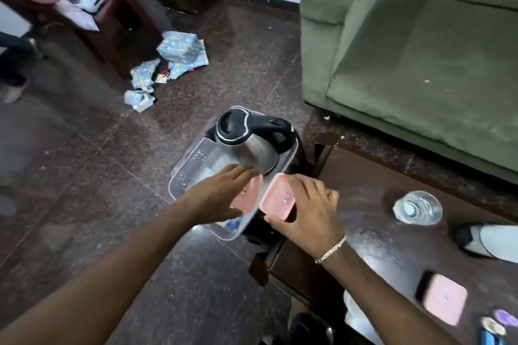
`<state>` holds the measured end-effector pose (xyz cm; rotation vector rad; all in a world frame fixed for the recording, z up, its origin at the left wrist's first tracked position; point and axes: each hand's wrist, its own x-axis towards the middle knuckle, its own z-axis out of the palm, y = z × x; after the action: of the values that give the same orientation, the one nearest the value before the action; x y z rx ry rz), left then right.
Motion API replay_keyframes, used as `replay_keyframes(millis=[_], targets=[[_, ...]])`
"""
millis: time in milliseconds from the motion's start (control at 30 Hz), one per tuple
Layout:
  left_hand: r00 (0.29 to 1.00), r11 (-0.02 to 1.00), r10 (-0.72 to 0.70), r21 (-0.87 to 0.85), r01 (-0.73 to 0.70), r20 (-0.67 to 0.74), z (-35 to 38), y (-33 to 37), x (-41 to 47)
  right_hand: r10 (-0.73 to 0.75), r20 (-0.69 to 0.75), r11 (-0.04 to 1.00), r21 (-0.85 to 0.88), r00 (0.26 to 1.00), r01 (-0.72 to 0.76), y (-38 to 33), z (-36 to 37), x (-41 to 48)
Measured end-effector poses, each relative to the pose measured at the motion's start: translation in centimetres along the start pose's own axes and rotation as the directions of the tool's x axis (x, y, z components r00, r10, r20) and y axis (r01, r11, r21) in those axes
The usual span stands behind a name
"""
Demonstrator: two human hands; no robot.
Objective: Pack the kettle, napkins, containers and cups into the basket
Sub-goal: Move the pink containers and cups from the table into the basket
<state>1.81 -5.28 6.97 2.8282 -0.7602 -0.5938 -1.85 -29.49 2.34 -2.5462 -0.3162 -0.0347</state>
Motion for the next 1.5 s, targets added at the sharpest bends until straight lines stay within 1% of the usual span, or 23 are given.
replay_keyframes(millis=[133,233,300,467,667,867,1000,1100,1233,1367,1500], targets=[[0.99,0.993,-0.115,-0.009,0.116,0.086,0.4,-6.5,-2.2,-0.003,0.048,1.0,-0.023,0.999,0.004,-4.9,4.5,1.8],[0.97,0.988,-0.155,0.023,0.154,0.187,2.4,-9.1,-2.6,0.005,0.085,0.999,-0.052,0.996,-0.001,-7.0,8.2,1.8],[0.962,0.986,-0.165,0.022,0.164,0.219,4.0,-10.3,-2.8,0.005,0.115,0.996,-0.09,0.993,0.005,-8.0,10.4,1.6],[0.966,0.991,-0.127,-0.004,0.132,0.224,6.8,-11.3,-2.3,0.065,0.186,0.987,-0.158,0.98,-0.035,-8.4,13.6,1.1],[0.967,0.992,-0.118,-0.021,0.126,0.226,8.4,-11.0,-1.0,0.127,0.216,0.968,-0.238,0.968,-0.074,-8.5,14.1,0.9],[0.971,0.996,-0.088,-0.009,0.092,0.22,8.8,-11.2,-1.0,0.161,0.237,0.967,-0.232,0.958,-0.105,-8.6,14.0,1.4],[0.975,0.997,-0.071,0.006,0.071,0.213,8.4,-10.8,-1.4,0.133,0.232,0.975,-0.203,0.964,-0.086,-8.3,13.4,1.1],[0.98,0.998,-0.067,0.006,0.067,0.189,7.0,-10.4,-1.7,0.079,0.189,0.985,-0.169,0.979,-0.046,-7.6,11.8,1.1],[0.994,0.999,-0.047,0.017,0.046,0.096,4.5,-8.9,-2.3,0.03,0.088,0.988,-0.156,0.996,-0.016,-4.6,8.0,-0.1],[0.999,0.999,0.036,0.031,-0.037,0.033,2.9,-4.2,-0.6,0.1,0.064,0.977,-0.197,0.993,-0.086,1.7,3.5,-2.6],[0.99,0.989,0.143,-0.038,-0.142,0.012,3.8,2.0,3.4,0.23,0.07,0.946,-0.249,0.971,-0.206,8.9,-0.6,-6.2]])
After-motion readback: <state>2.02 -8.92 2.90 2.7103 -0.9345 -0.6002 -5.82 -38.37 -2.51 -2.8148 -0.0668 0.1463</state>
